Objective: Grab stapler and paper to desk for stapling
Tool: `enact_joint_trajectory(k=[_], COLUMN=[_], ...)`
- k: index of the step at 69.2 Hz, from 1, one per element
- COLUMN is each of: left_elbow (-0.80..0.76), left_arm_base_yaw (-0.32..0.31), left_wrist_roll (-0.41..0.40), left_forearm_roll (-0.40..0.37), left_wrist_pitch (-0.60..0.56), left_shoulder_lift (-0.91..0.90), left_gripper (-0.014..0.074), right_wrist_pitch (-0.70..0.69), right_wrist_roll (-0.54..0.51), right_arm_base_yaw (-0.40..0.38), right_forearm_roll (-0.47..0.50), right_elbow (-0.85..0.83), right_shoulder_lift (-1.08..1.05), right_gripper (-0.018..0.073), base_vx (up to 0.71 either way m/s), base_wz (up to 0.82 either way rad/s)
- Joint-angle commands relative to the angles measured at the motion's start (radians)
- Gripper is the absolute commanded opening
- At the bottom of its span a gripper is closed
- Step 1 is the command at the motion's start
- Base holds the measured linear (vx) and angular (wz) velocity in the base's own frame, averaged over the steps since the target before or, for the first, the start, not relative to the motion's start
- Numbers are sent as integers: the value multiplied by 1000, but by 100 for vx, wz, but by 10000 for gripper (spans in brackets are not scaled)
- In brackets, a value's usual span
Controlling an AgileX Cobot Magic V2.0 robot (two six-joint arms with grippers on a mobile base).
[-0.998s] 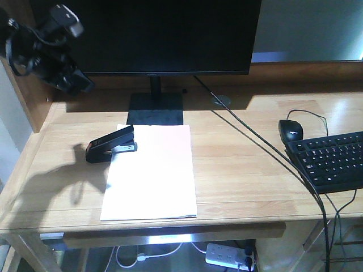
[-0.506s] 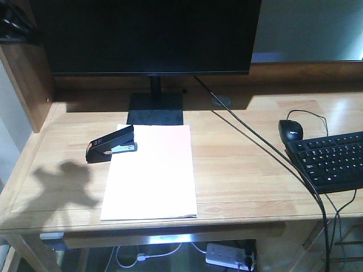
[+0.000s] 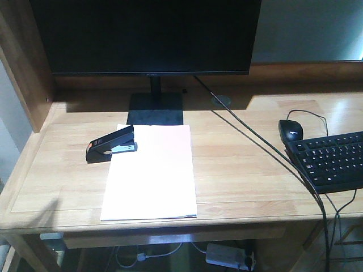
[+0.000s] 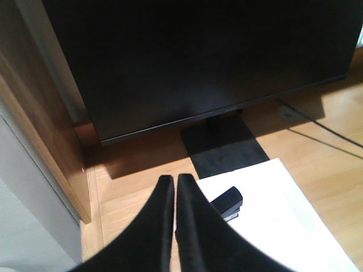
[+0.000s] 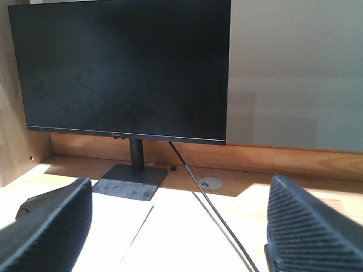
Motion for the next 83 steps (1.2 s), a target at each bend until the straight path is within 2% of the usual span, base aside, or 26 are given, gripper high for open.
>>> enact_joint_trajectory(k=[1,14,36,45,54,72,78,83], left_elbow=[113,409,785,905,962,969,969,969], left_arm_base_yaw=[-3,-3,-3,-3,-3,-3,-3,-3], left_wrist_roll=[0,0,1,1,0,0,0,0], left_forearm_roll=[-30,-28,-53,-53,-53,-53,-53,-53], left_wrist_pitch=[-181,-329,-366,-435,-475,-466,-466,-466], left_shoulder_lift=[-131,-382,-775,-913,-986,-994,-994,-994], left_gripper=[-6,-6,-6,-6,-6,-6,-6,-6], right_wrist_pitch=[-43,-43,-43,-43,-43,-44,-40,-37], right_wrist_roll=[-4,-4,-4,-4,-4,-5,-11,-3], right_arm_base_yaw=[-1,-1,-1,-1,-1,-1,-1,-1], right_forearm_roll=[-30,-30,-30,-30,-30,-31,-89,-101], right_elbow=[-26,-26,-26,-26,-26,-26,-26,-26], right_shoulder_lift=[9,9,9,9,9,9,12,12], right_gripper=[591,591,591,591,591,591,591,583], base_vx=[0,0,0,0,0,0,0,0], base_wz=[0,0,0,0,0,0,0,0])
